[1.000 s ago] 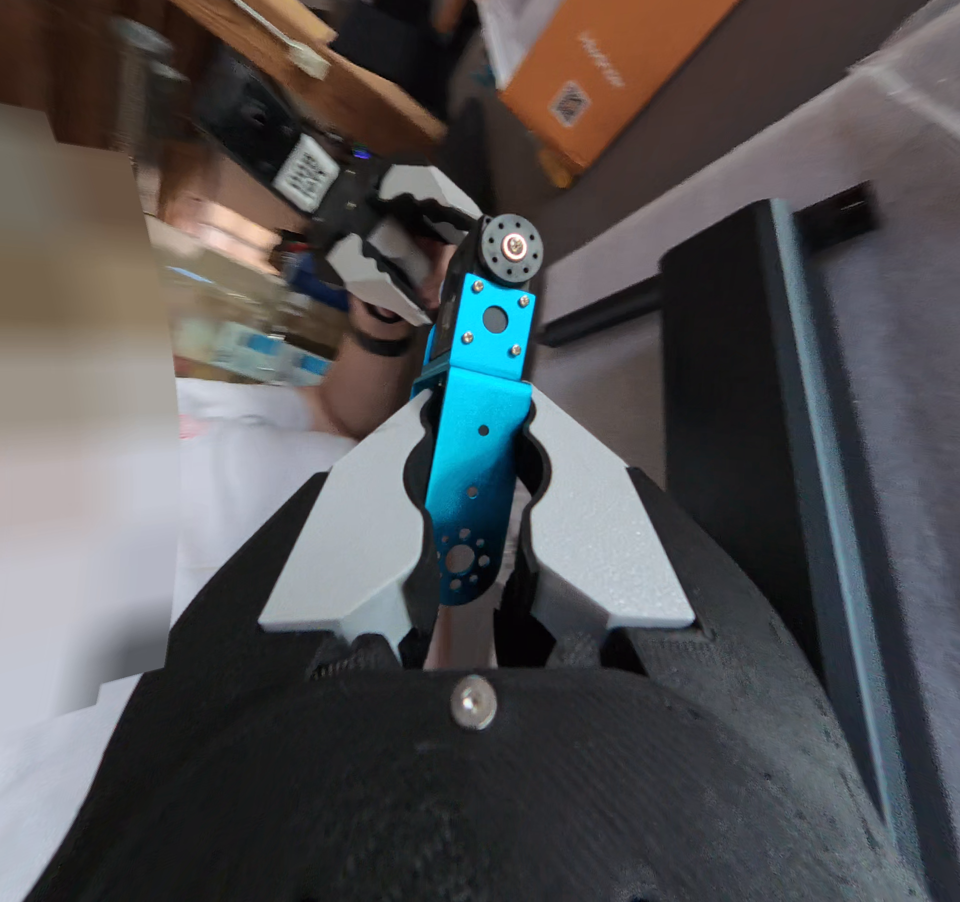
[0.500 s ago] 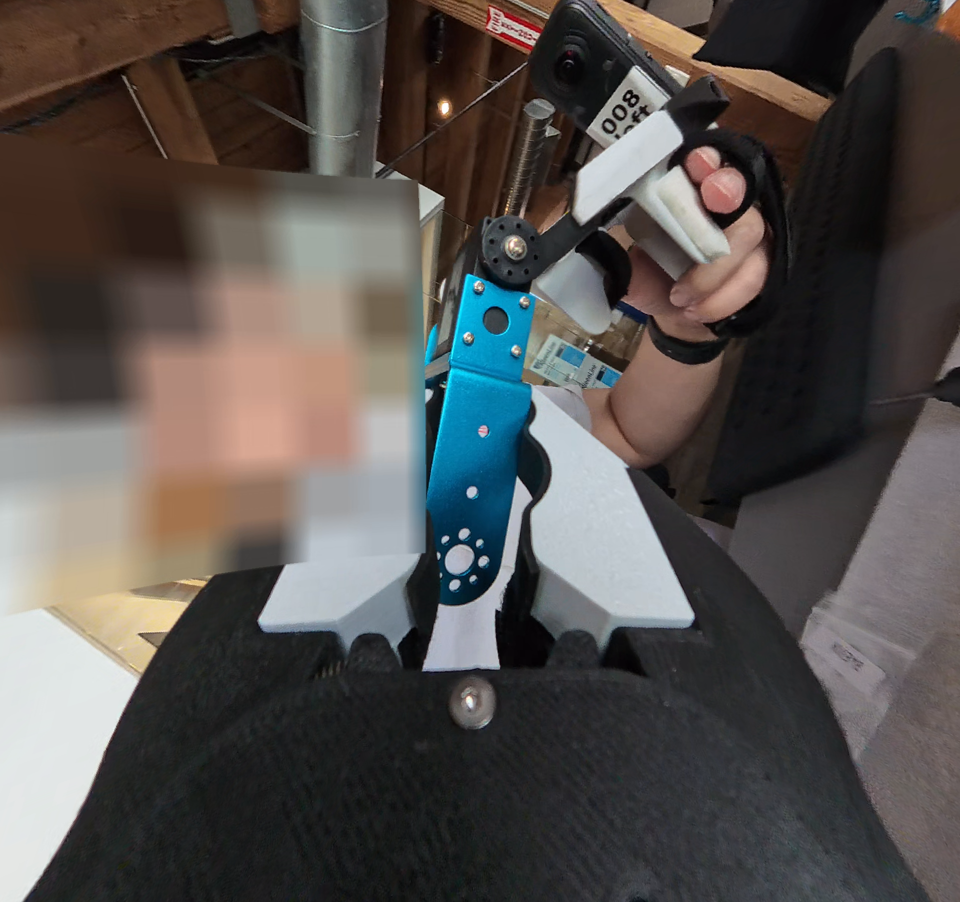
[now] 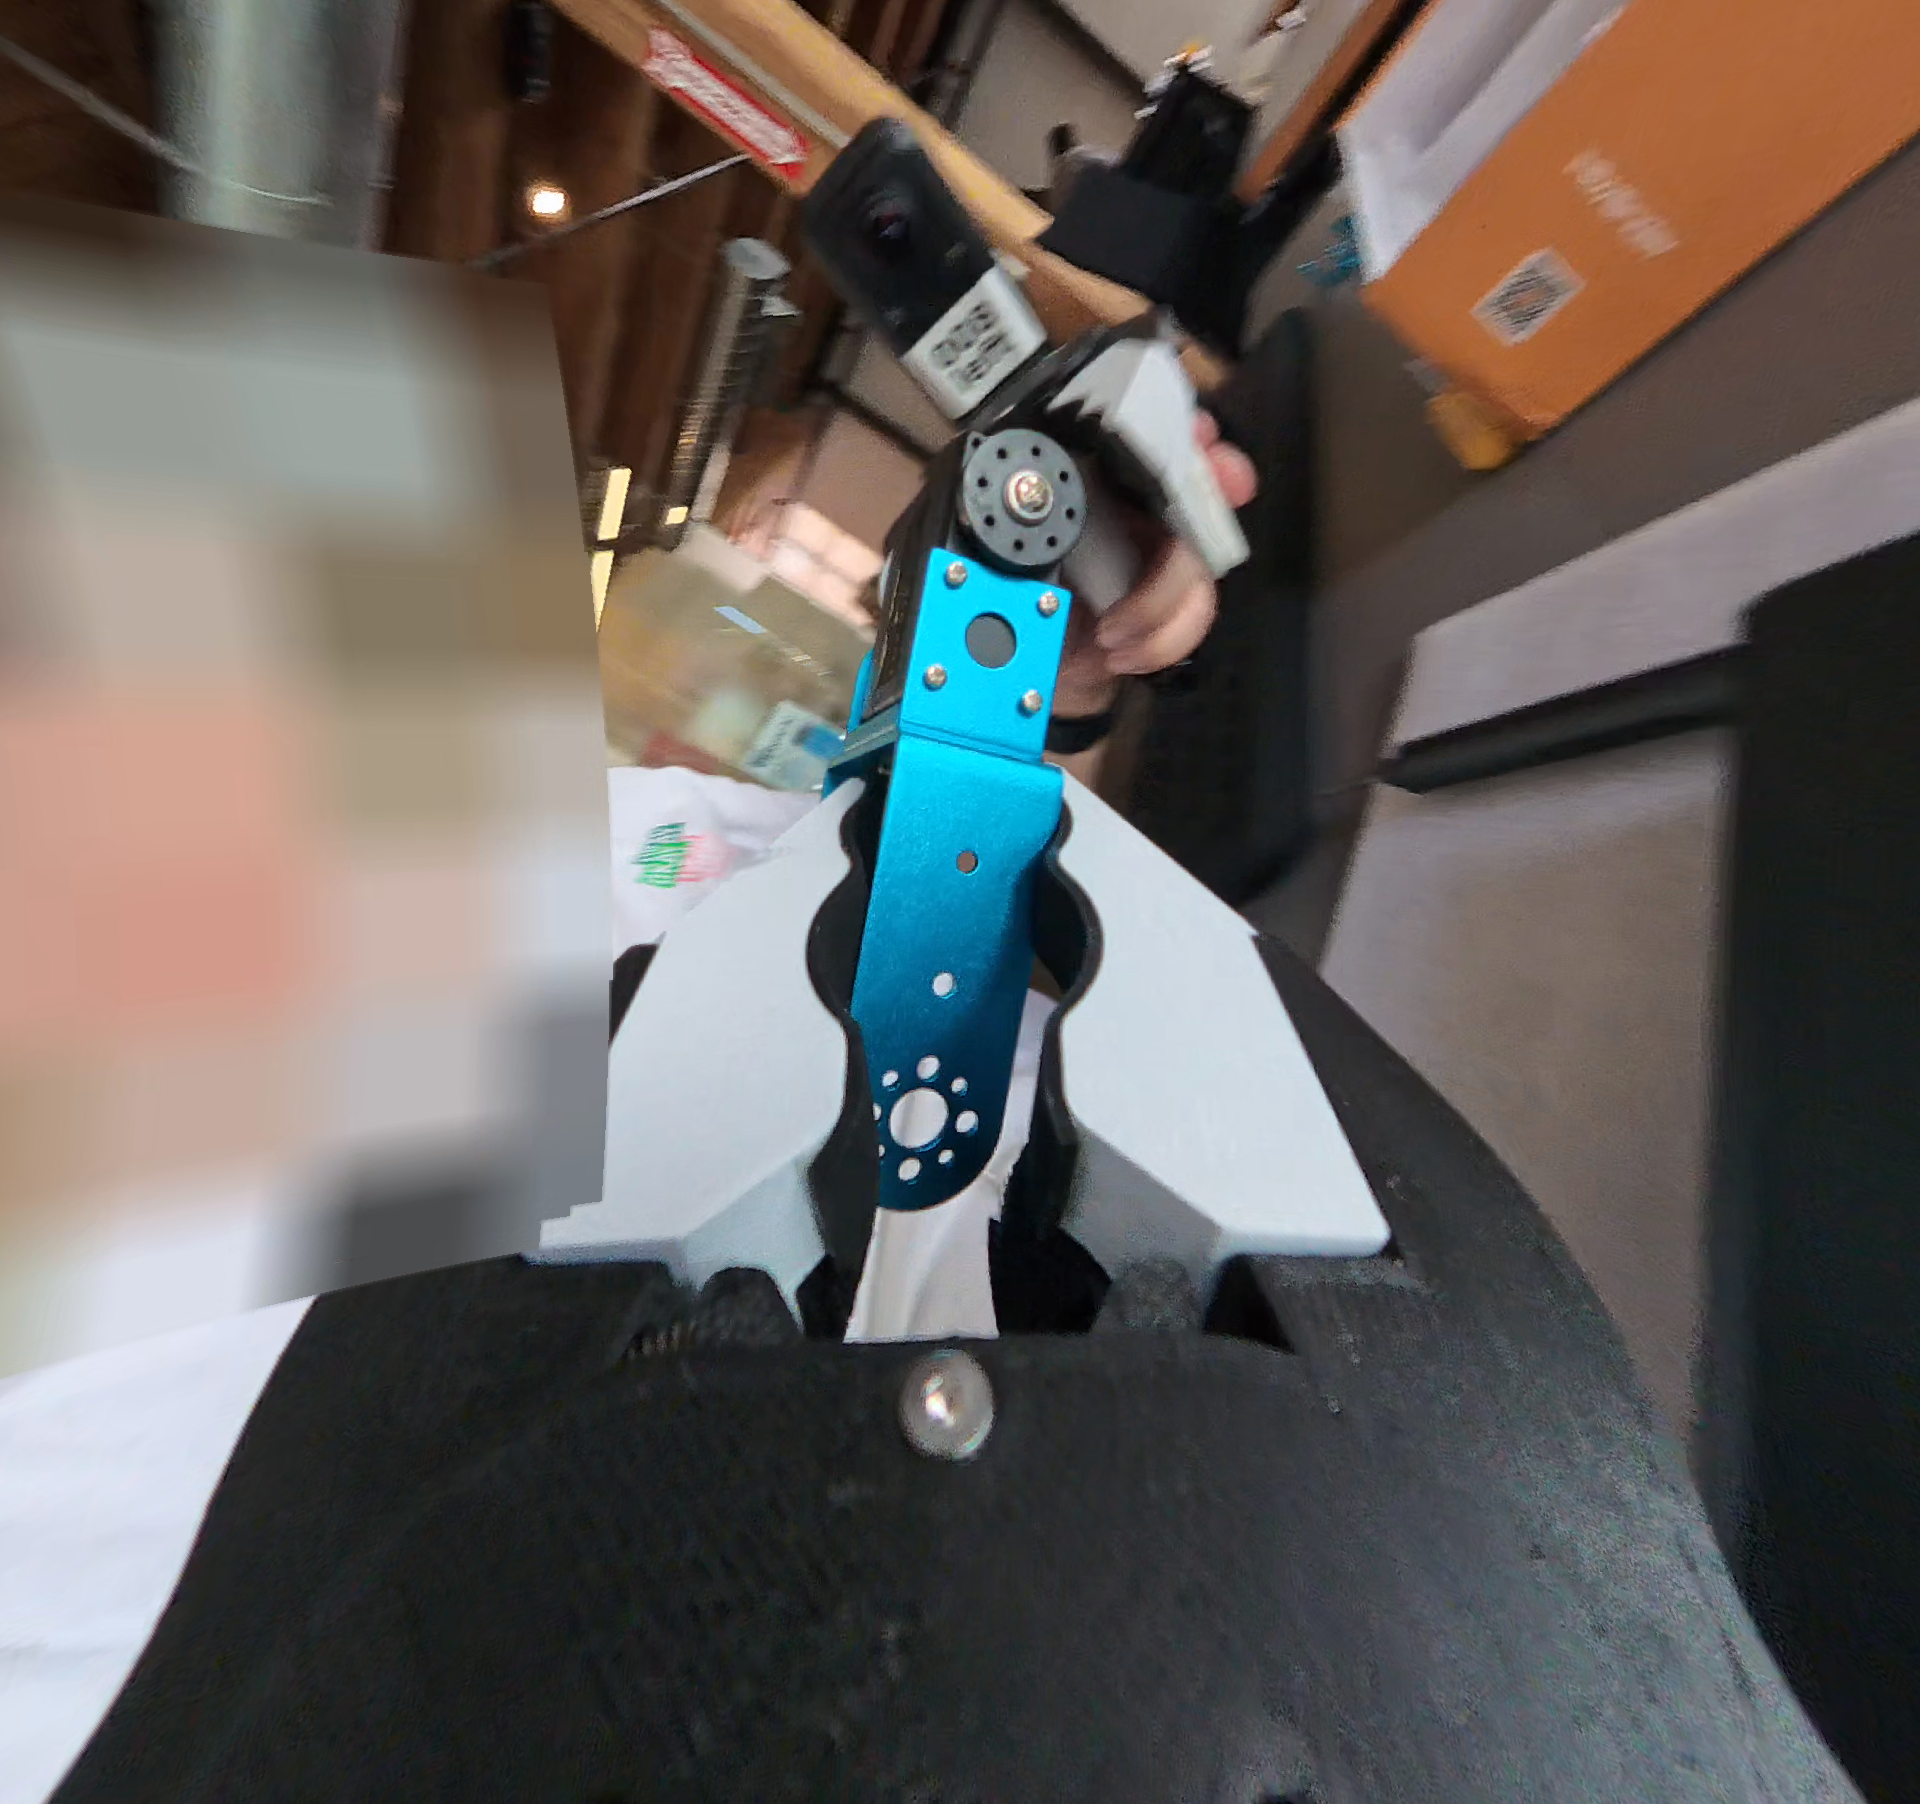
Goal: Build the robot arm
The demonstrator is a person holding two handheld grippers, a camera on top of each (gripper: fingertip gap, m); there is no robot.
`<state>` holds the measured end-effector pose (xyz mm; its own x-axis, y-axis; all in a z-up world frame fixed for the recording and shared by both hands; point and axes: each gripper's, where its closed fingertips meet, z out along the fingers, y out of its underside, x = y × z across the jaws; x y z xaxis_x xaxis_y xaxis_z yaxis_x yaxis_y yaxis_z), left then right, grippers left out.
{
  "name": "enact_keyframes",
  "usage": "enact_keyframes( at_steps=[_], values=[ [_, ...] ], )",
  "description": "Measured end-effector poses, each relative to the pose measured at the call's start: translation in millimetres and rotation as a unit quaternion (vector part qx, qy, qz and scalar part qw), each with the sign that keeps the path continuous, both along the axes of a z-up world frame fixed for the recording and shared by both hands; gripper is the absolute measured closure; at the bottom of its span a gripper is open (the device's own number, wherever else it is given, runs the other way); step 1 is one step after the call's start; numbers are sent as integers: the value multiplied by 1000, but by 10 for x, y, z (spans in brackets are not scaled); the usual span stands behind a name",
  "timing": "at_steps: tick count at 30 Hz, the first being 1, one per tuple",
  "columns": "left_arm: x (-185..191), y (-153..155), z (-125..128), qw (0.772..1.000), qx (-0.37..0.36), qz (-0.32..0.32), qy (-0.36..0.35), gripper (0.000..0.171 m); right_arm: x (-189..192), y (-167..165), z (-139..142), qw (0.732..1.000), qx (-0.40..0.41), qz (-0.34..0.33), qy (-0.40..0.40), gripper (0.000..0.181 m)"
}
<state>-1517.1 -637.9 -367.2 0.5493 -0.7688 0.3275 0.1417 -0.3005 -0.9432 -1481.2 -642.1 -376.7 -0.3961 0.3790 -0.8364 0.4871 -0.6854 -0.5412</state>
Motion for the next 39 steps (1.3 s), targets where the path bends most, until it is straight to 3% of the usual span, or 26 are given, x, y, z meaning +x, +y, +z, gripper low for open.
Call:
enact_keyframes(
  at_steps=[1, 3, 6, 8, 12, 16, 23, 26, 28, 31, 33, 36, 39],
  values=[
    [6, -62, -96, 1000, -6, -1, 21, 121, 40, 71, -44, 1000, 15, -21, -11, 155],
    [106, -249, -283, 998, -8, -30, 62, 127, 162, 200, -125, 997, 35, -60, -28, 155],
    [337, -427, -694, 980, -14, -85, 181, 123, 367, 323, -253, 993, 52, -100, -47, 155],
    [467, -406, -910, 961, -5, -108, 254, 121, 475, 365, -310, 991, 51, -114, -50, 155],
    [696, -342, -1200, 931, -30, -172, 319, 117, 627, 432, -501, 984, 68, -146, -79, 155],
    [694, -190, -1469, 905, -56, -156, 391, 111, 751, 480, -722, 970, 116, -178, -119, 155],
    [575, 37, -1451, 927, -81, -70, 360, 135, 831, 451, -789, 965, 148, -183, -114, 154],
    [539, 144, -1354, 938, -77, -33, 338, 128, 833, 465, -808, 960, 176, -187, -112, 155],
    [564, 193, -1174, 956, -79, -22, 283, 127, 820, 446, -805, 957, 196, -184, -107, 154],
    [644, 246, -783, 982, -100, -39, 155, 121, 765, 369, -771, 948, 252, -170, -91, 154],
    [675, 284, -596, 987, -127, -62, 82, 113, 714, 294, -725, 940, 295, -157, -70, 155],
    [761, 267, -579, 978, -167, -114, 53, 113, 637, 185, -687, 933, 332, -131, -51, 155],
    [876, 189, -521, 972, -177, -156, 14, 128, 572, 141, -704, 919, 374, -116, -50, 154]
  ],
)
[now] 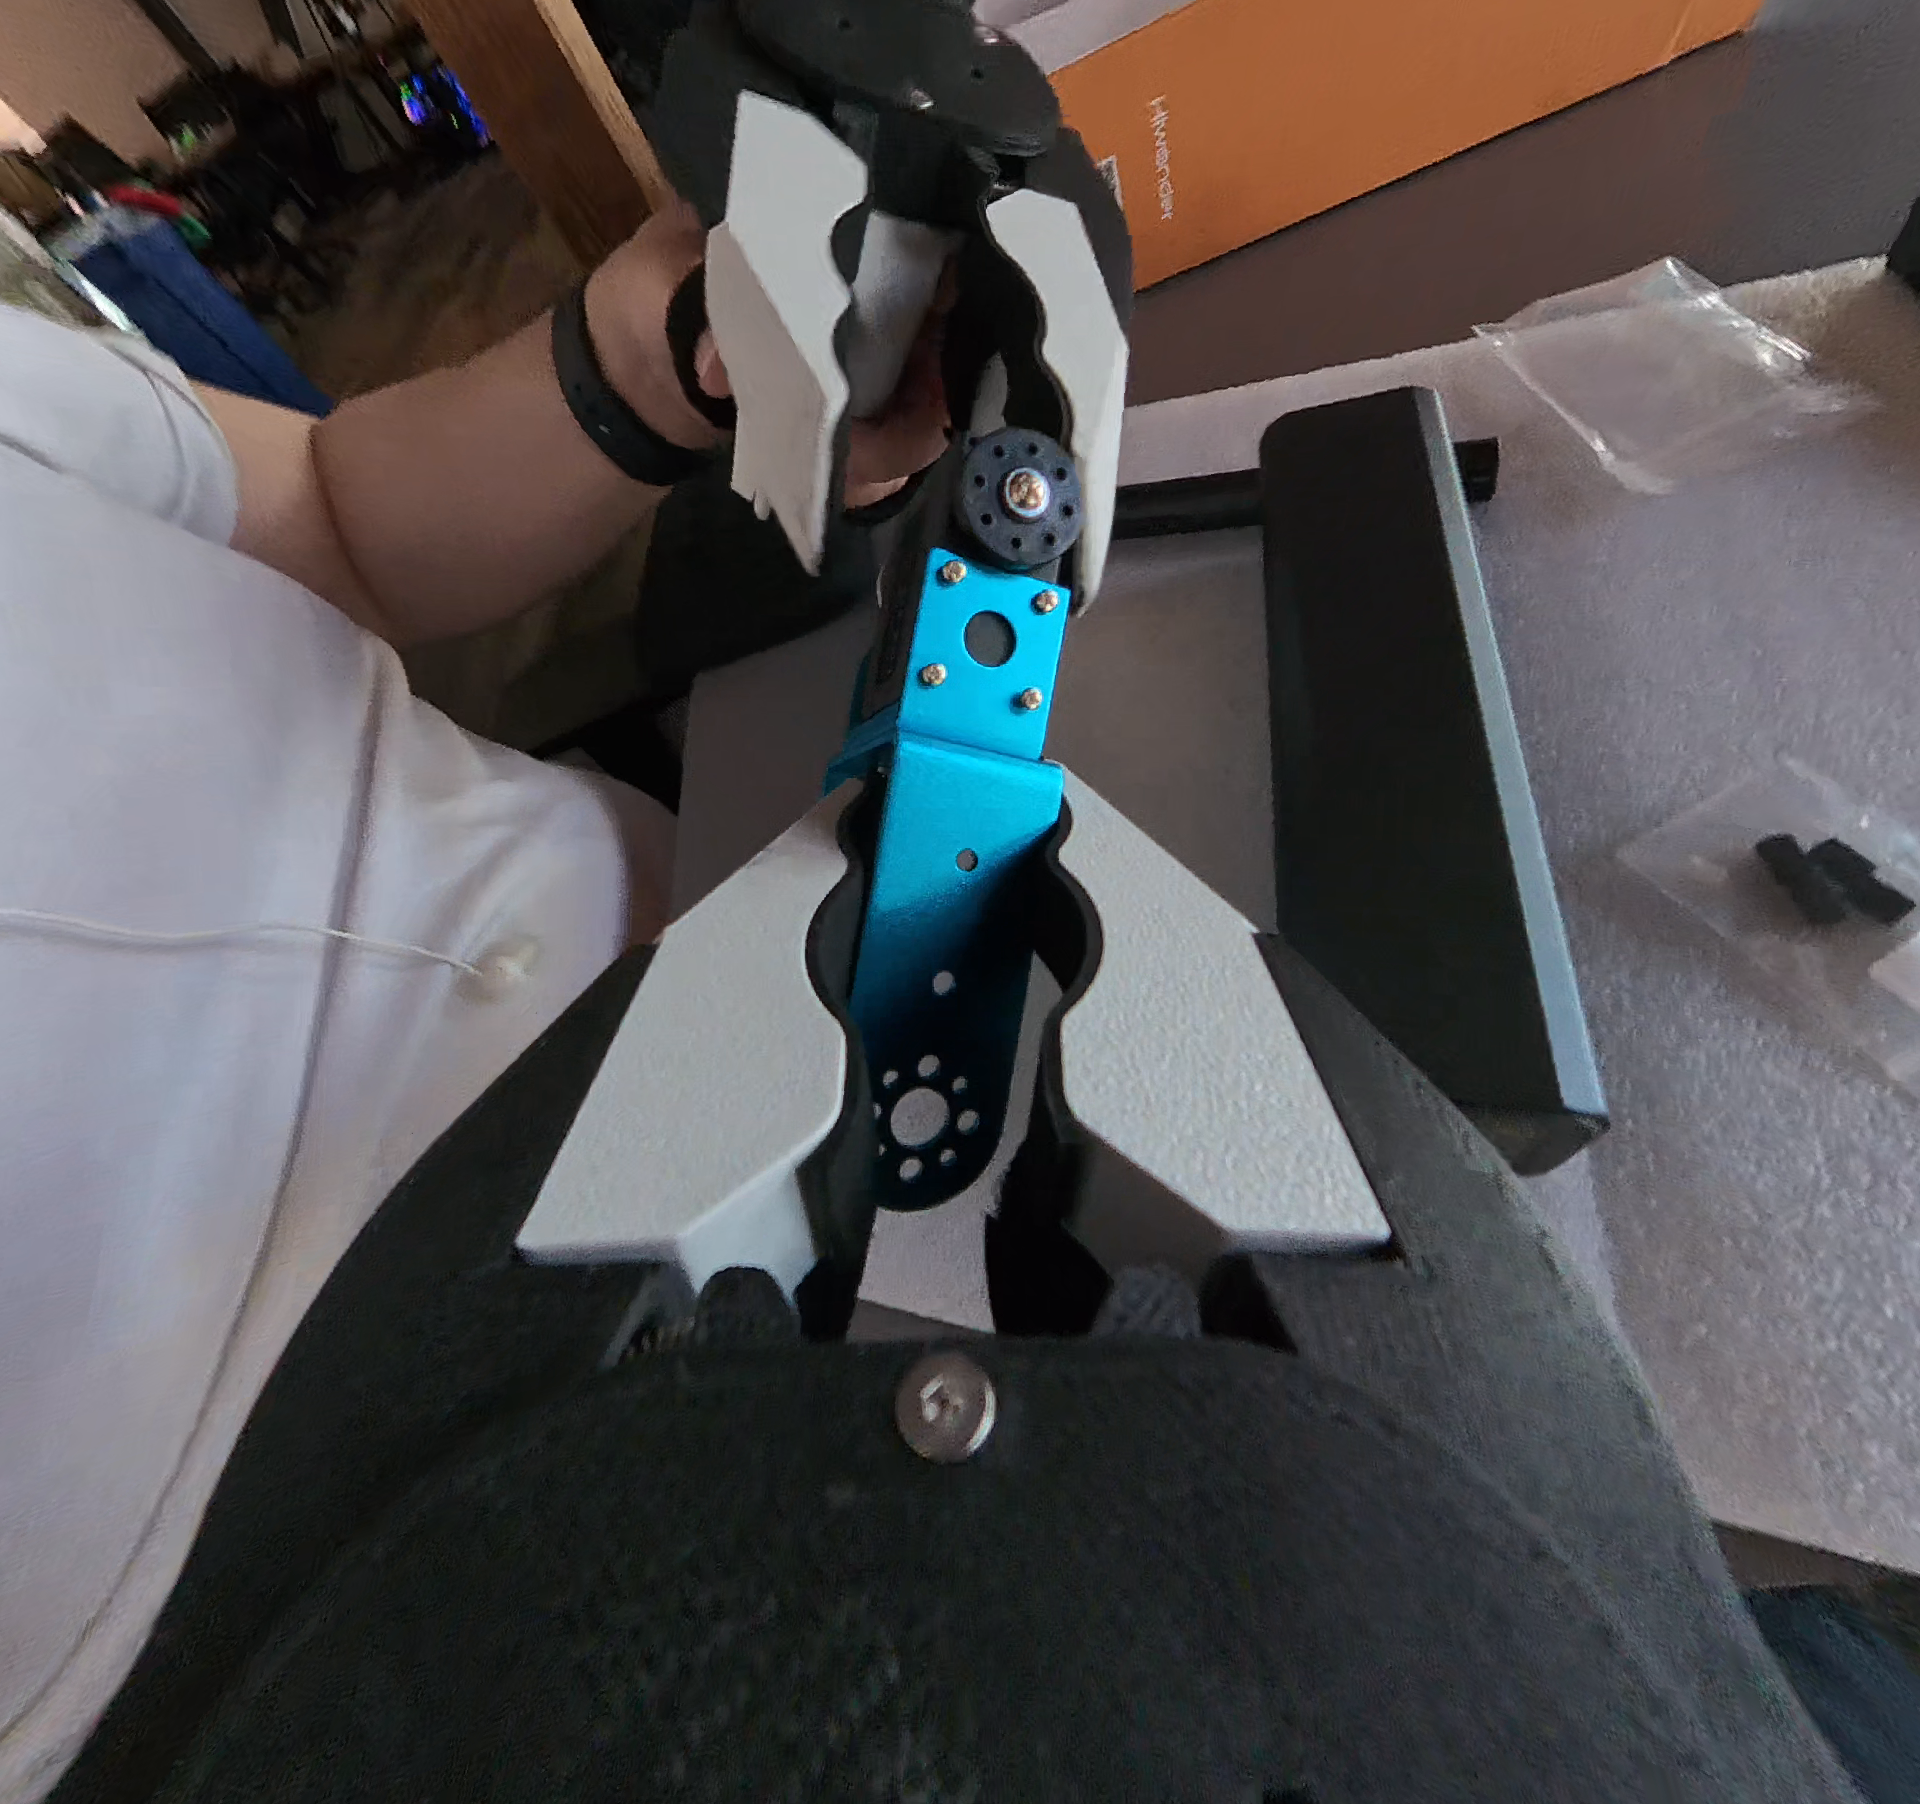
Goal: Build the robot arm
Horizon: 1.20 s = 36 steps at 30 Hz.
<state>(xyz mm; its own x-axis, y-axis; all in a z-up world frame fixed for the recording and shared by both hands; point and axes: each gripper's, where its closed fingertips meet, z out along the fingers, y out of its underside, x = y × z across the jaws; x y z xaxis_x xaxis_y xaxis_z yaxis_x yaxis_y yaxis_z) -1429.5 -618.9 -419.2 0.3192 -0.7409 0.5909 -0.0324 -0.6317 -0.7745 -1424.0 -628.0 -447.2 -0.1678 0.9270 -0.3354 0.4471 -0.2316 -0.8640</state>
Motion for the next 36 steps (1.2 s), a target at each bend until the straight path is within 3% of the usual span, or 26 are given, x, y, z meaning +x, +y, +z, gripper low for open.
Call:
enact_keyframes(
  at_steps=[2, 5, 9, 12, 16, 17, 20, 22, 23, 24, 30, 32, 36],
  values=[
    [22, -43, -6, 1000, -15, -12, -16, 149, -34, -55, -16, 999, 32, 24, -3, 154],
    [-27, -91, -2, 1000, -14, -8, -22, 150, -95, -73, -10, 998, 52, 39, 8, 154],
    [-158, -32, 11, 997, -39, 49, -45, 151, -201, 33, 3, 998, 46, 15, 36, 150],
    [-260, 38, -16, 991, -61, 99, -61, 151, -195, 140, 76, 997, 46, -30, 61, 136],
    [-364, 96, -80, 980, -99, 158, -77, 151, -54, 157, 382, 980, 127, -87, 126, 107],
    [-378, 106, -96, 976, -112, 169, -84, 151, -40, 146, 384, 975, 161, -97, 117, 96],
    [-363, 115, -125, 966, -148, 185, -106, 151, -97, 18, 155, 959, 267, -80, 46, 86],
    [-358, 136, -163, 960, -165, 200, -110, 151, -119, 64, -62, 944, 317, -90, -22, 93],
    [-356, 143, -191, 957, -173, 206, -107, 151, -118, 109, -119, 937, 333, -101, -40, 114],
    [-356, 150, -214, 955, -180, 212, -105, 151, -120, 132, -151, 933, 341, -109, -47, 121],
    [-347, 135, -342, 953, -213, 206, -65, 151, -89, 106, -253, 956, 269, -90, -82, 122],
    [-418, 146, -404, 953, -206, 220, -28, 133, -69, 84, -309, 967, 223, -63, -107, 121],
    [-574, 96, -282, 949, -147, 278, -3, 134, -24, 144, -482, 955, 225, -42, -189, 121]
  ],
)
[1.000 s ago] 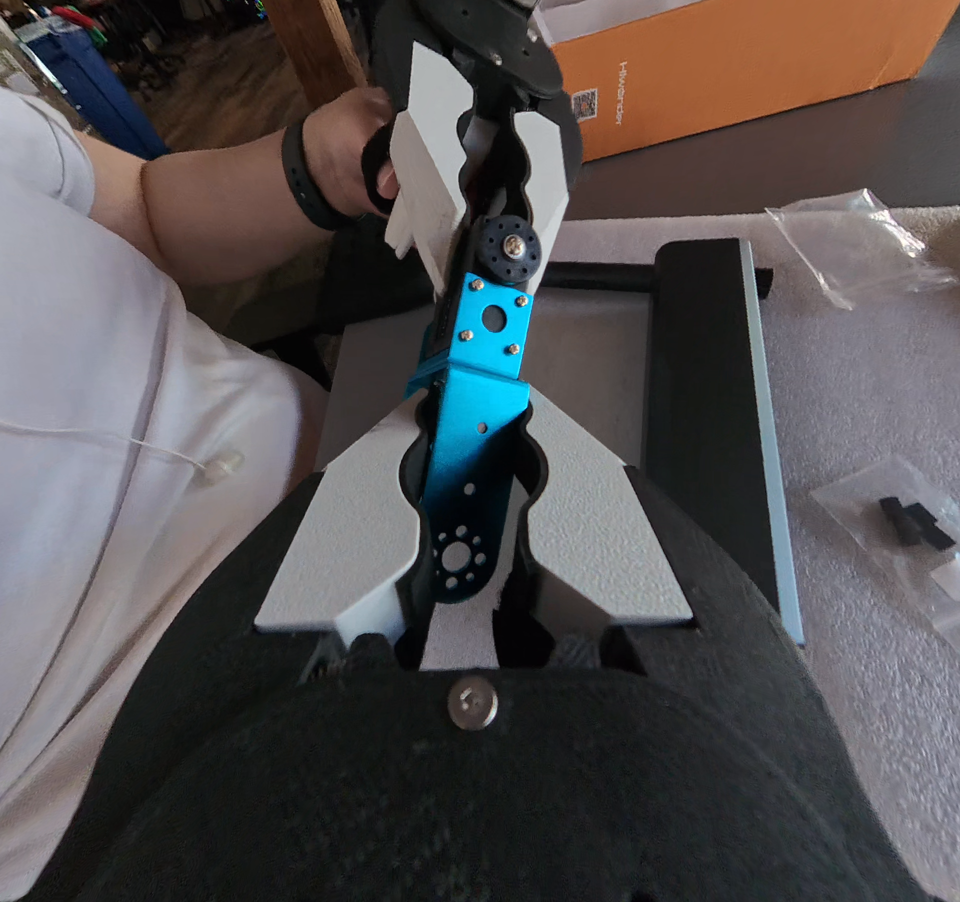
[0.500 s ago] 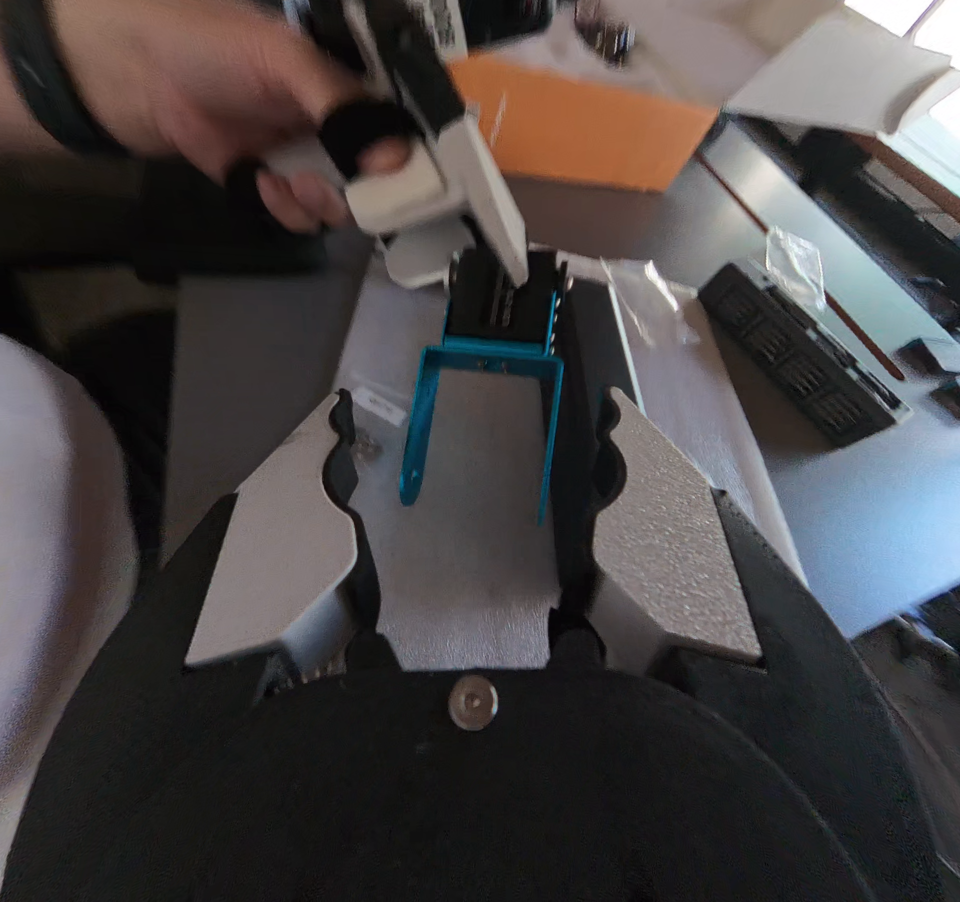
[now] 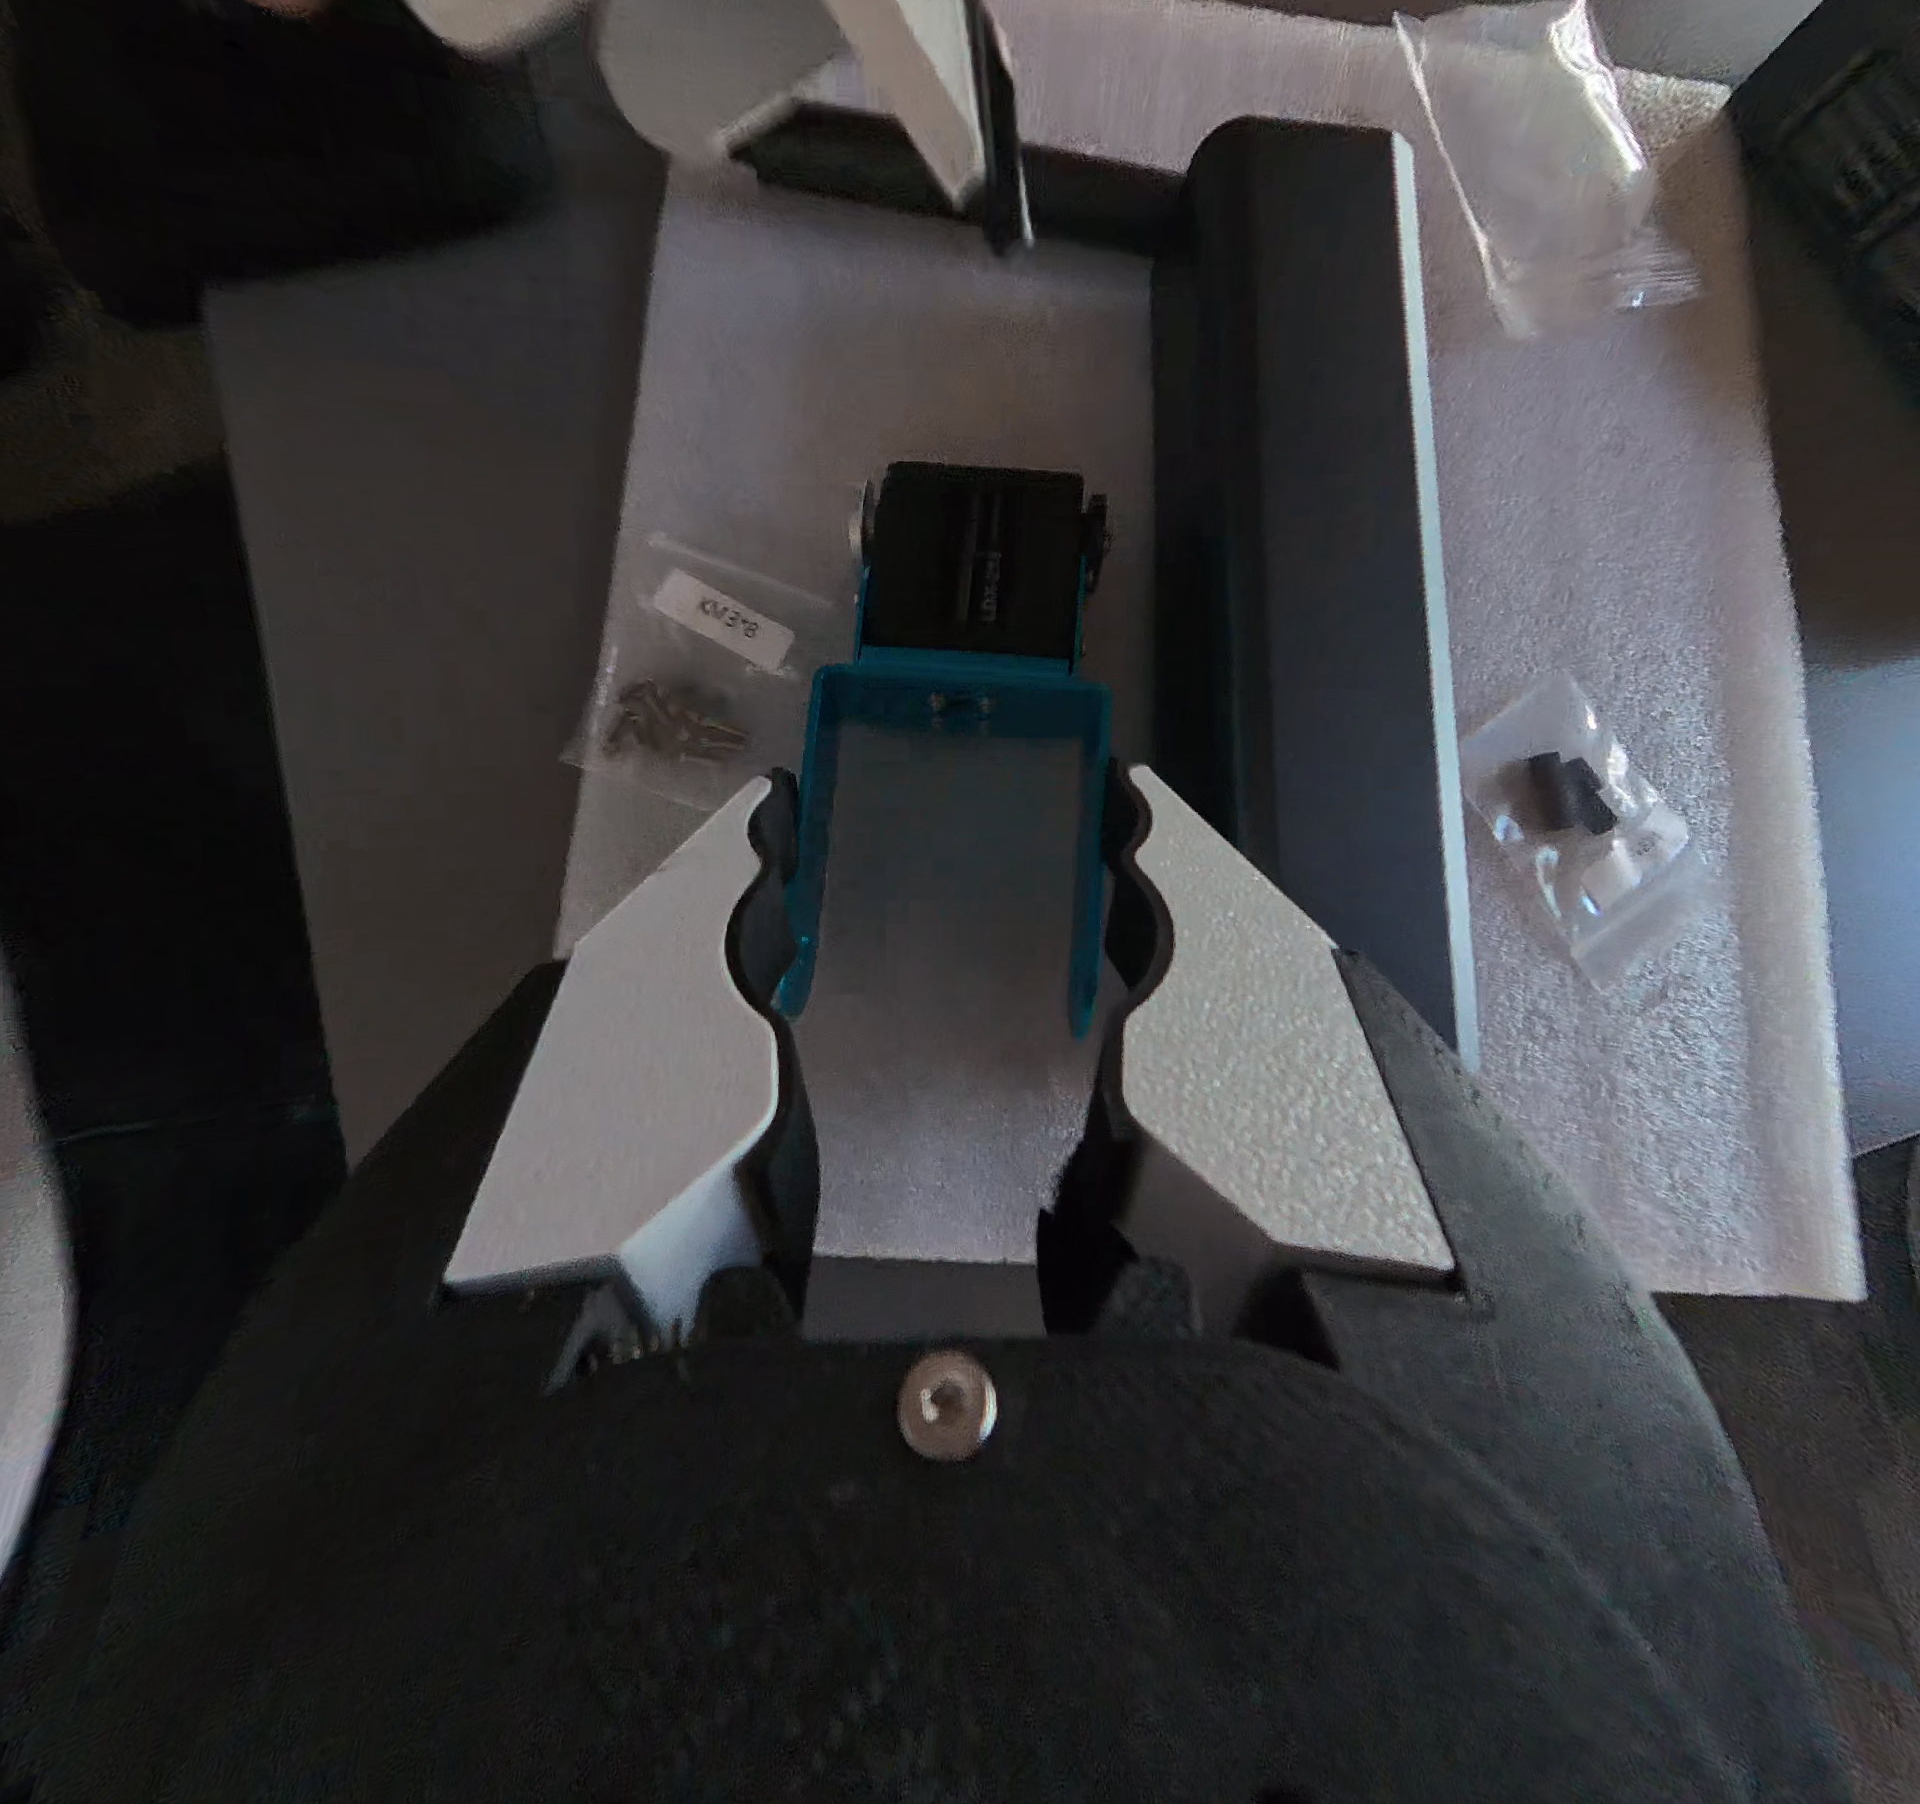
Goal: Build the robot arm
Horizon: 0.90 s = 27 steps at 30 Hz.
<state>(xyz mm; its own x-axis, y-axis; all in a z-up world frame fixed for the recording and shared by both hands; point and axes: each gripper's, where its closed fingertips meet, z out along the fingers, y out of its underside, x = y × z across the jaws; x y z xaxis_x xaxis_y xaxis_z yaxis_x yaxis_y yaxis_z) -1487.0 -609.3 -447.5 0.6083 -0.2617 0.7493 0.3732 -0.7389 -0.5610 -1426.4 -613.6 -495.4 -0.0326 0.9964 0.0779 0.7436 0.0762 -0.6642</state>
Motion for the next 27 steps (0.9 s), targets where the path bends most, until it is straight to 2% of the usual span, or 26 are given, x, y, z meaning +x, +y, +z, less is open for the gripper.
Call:
enact_keyframes(
  at_steps=[3, 5, 9, 12, 15, 19, 22, 24, 27],
  values=[
    [27, -173, 222, 999, 44, 20, -18, 137, 46, -40, 56, 999, 28, 9, 18, 121],
    [70, -311, 407, 995, 85, 27, -36, 138, 245, -102, 140, 998, 48, 2, 32, 118],
    [43, -515, 740, 976, 207, 70, -4, 137, 926, -315, 398, 989, 98, -77, 74, 118],
    [122, -663, 985, 952, 289, 100, 26, 127, 1478, -592, 678, 974, 173, -120, 85, 120],
    [341, -809, 1116, 936, 332, 101, 56, 116, 1940, -874, 978, 957, 207, -164, 116, 122],
    [783, -930, 1274, 934, 348, 52, 60, 103, 2574, -1032, 1342, 934, 204, -242, 169, 120],
    [1091, -924, 1367, 928, 358, 9, 101, 97, 3076, -1053, 1726, 897, 223, -296, 243, 106],
    [1284, -886, 1444, 918, 374, -9, 128, 93, 3465, -1055, 1998, 859, 254, -332, 297, 97],
    [1610, -821, 1591, 907, 395, -42, 138, 84, 4081, -1040, 2224, 812, 295, -388, 321, 87]
  ],
)
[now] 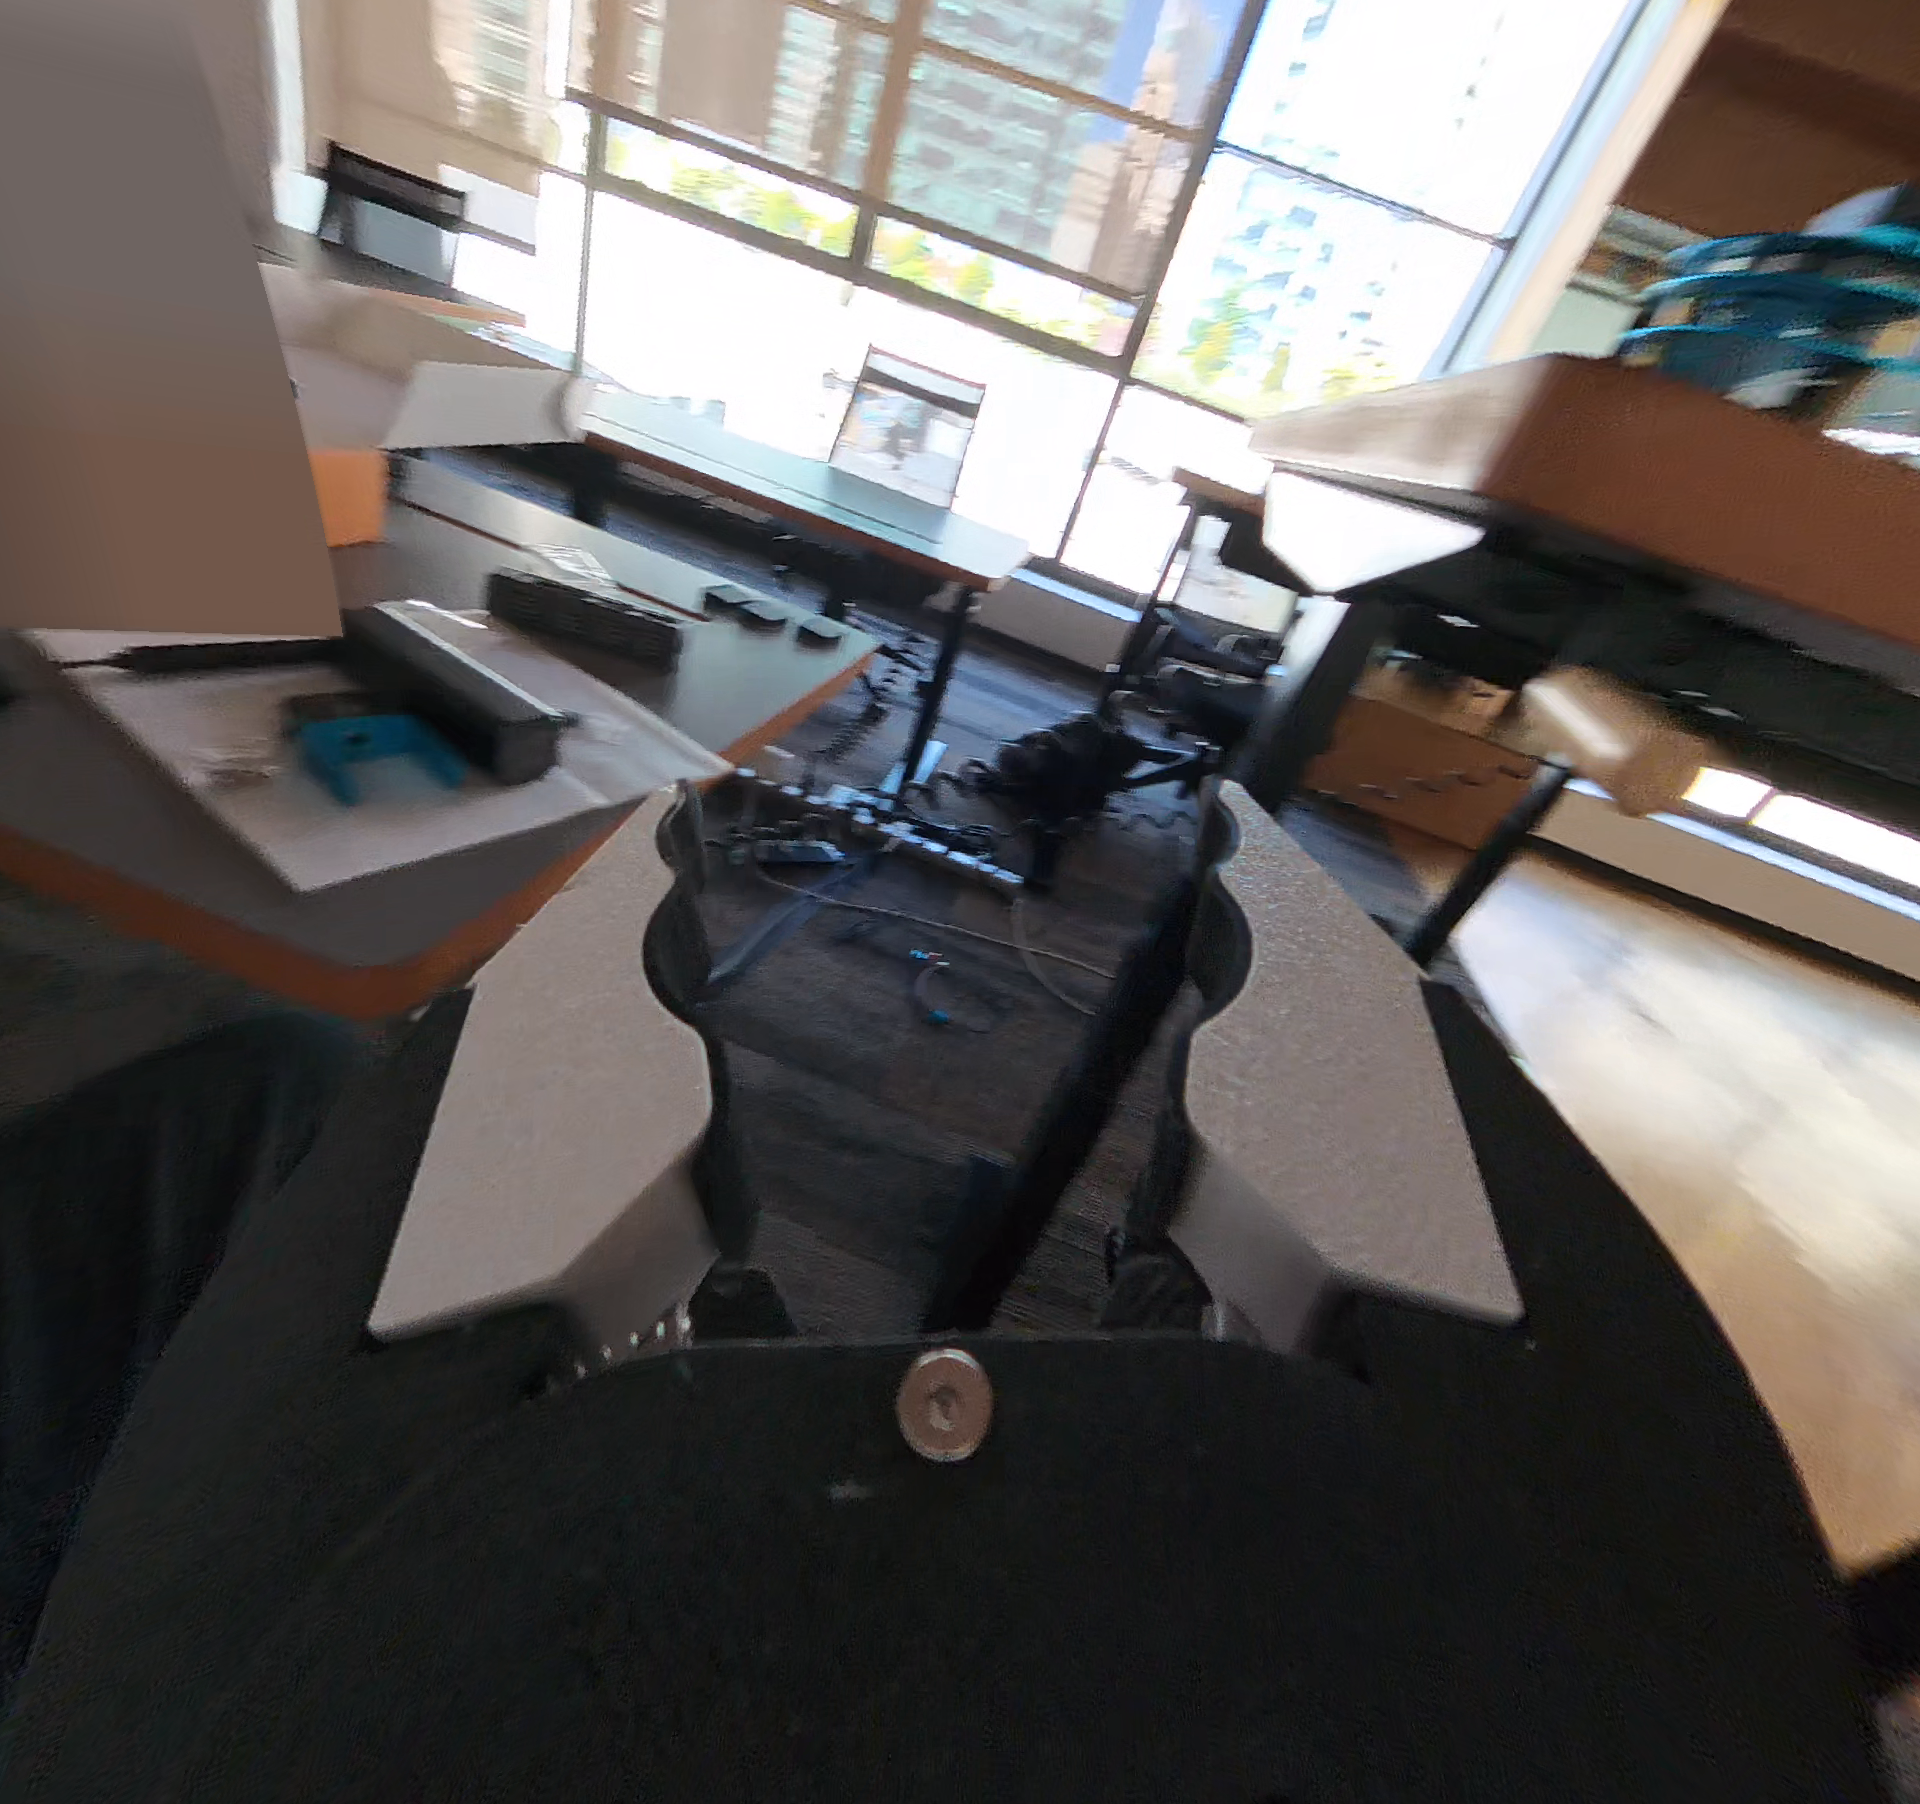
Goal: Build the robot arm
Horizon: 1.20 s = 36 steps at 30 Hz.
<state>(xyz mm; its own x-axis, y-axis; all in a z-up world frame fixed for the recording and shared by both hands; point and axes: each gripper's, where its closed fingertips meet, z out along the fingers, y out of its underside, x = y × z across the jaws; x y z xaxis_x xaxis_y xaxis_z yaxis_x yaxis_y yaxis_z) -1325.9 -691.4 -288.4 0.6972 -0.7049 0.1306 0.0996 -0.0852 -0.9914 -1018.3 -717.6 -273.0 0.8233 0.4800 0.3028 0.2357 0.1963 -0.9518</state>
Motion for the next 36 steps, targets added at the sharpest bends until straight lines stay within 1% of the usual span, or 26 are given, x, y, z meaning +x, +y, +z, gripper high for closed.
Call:
enact_keyframes(
  at_steps=[2, 5, 7, 8, 10, 13, 14, 16, 17, 18, 19, 21, 23, 25, 26, 28, 29, 31, 32, 33, 35, 36],
  values=[
    [236, 71, 94, 1000, 1, -25, -2, 85, 377, 48, 45, 999, 6, -42, -15, 83],
    [610, 253, 189, 998, 7, -57, 1, 90, 877, 149, 77, 997, -2, -77, -26, 83],
    [900, 416, 255, 997, 3, -79, -5, 98, 1190, 214, 125, 996, 6, -83, -30, 99],
    [1064, 485, 336, 995, 6, -96, -14, 105, 1358, 254, 196, 996, 18, -87, -25, 100],
    [1410, 602, 616, 990, 26, -135, -38, 111, 1734, 346, 405, 994, 42, -101, -13, 102],
    [1911, 812, 1221, 980, 60, -177, -63, 123, 2287, 496, 835, 992, 47, -117, 11, 105],
    [2078, 924, 1446, 980, 58, -176, -69, 129, 2513, 543, 1013, 989, 51, -139, 14, 107],
    [2444, 1080, 1884, 978, 56, -190, -60, 128, 2971, 582, 1351, 979, 48, -195, 17, 114],
    [2625, 1138, 2117, 978, 63, -194, -56, 128, 3168, 561, 1499, 976, 44, -215, 17, 120],
    [2794, 1221, 2335, 979, 65, -185, -51, 128, 3365, 522, 1620, 971, 37, -235, 17, 126],
    [2956, 1312, 2509, 982, 64, -173, -39, 124, 3538, 474, 1702, 968, 27, -249, 16, 127],
    [3252, 1424, 2790, 983, 64, -168, -21, 116, 3839, 363, 1794, 964, 12, -263, 21, 127],
    [3490, 1445, 3021, 981, 70, -179, -31, 103, 4116, 239, 1818, 959, 8, -281, 34, 126],
    [3656, 1487, 3135, 980, 62, -185, -45, 108, 4299, 124, 1810, 957, 11, -282, 66, 126],
    [3722, 1518, 3162, 979, 55, -187, -52, 108, 4339, 82, 1823, 958, 18, -271, 87, 127],
    [3825, 1534, 3260, 975, 39, -202, -82, 117, 4366, 17, 1897, 961, 30, -250, 112, 126],
    [3862, 1511, 3376, 970, 38, -214, -107, 120, 4392, -25, 1941, 961, 23, -254, 109, 126],
    [3949, 1450, 3694, 961, 46, -233, -140, 118, 4522, -187, 2083, 954, 6, -288, 80, 127],
    [4026, 1453, 3861, 962, 50, -232, -136, 116, 4628, -305, 2185, 948, -1, -313, 63, 128],
    [4137, 1481, 4014, 967, 48, -225, -113, 113, 4750, -433, 2294, 941, -10, -336, 50, 128],
    [4425, 1538, 4285, 975, 46, -214, -43, 101, 5011, -697, 2456, 925, -53, -375, 30, 126],
    [4561, 1577, 4400, 978, 42, -203, -14, 97, 5165, -837, 2513, 914, -76, -398, 25, 122]
  ],
)
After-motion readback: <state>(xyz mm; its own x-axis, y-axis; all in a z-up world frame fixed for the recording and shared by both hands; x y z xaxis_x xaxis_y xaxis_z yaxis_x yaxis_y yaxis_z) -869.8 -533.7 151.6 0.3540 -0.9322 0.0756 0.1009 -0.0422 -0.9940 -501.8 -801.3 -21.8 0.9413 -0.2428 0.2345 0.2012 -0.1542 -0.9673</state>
